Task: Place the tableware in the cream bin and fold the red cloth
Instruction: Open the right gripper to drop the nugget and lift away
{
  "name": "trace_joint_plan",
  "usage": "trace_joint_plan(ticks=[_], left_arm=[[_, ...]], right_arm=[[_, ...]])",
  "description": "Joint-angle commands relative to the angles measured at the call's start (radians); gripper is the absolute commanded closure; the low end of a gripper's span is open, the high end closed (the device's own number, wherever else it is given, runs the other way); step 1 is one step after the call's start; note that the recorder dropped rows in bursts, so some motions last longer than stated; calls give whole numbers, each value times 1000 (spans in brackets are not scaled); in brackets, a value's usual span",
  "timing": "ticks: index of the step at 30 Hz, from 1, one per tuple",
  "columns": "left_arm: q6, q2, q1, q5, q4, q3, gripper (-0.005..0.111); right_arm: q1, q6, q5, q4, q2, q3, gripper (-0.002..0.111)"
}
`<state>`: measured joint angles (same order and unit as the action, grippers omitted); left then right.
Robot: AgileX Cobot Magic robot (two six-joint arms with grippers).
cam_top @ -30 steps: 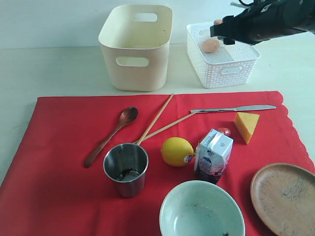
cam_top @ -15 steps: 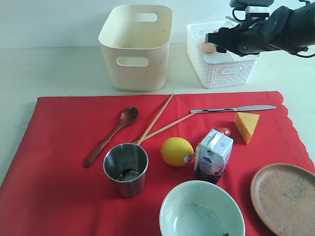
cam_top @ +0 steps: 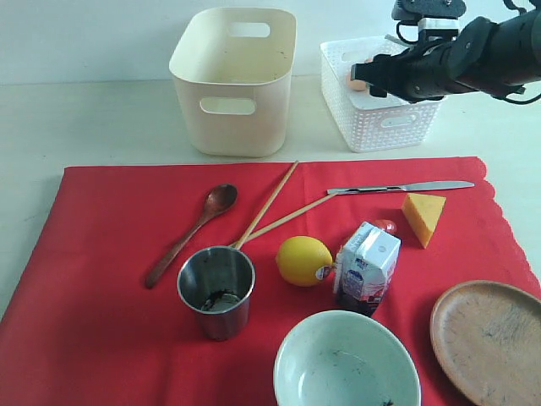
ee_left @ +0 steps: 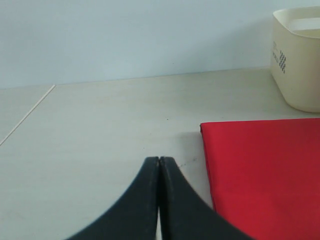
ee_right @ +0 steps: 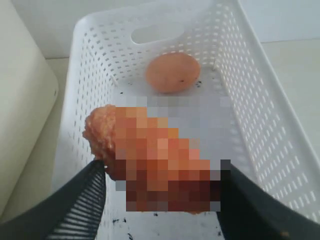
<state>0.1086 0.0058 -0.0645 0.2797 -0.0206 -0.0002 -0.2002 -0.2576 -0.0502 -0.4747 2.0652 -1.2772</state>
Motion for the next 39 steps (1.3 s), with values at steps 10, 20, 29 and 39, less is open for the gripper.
trace_joint_plan(ticks=[10, 20, 29, 39], left_arm=[[-7, -6, 6, -6, -4, 0, 105], [-7, -6, 6, -6, -4, 0, 105], [-7, -6, 6, -6, -4, 0, 105], [-7, -6, 6, -6, -4, 0, 105]], right_arm=[[3, -5, 36, 4, -48, -8, 31], [5, -11, 293, 94, -273, -8, 42], [5, 2, 593, 190, -499, -4, 85], [3, 70, 619, 190, -634, 249, 108]])
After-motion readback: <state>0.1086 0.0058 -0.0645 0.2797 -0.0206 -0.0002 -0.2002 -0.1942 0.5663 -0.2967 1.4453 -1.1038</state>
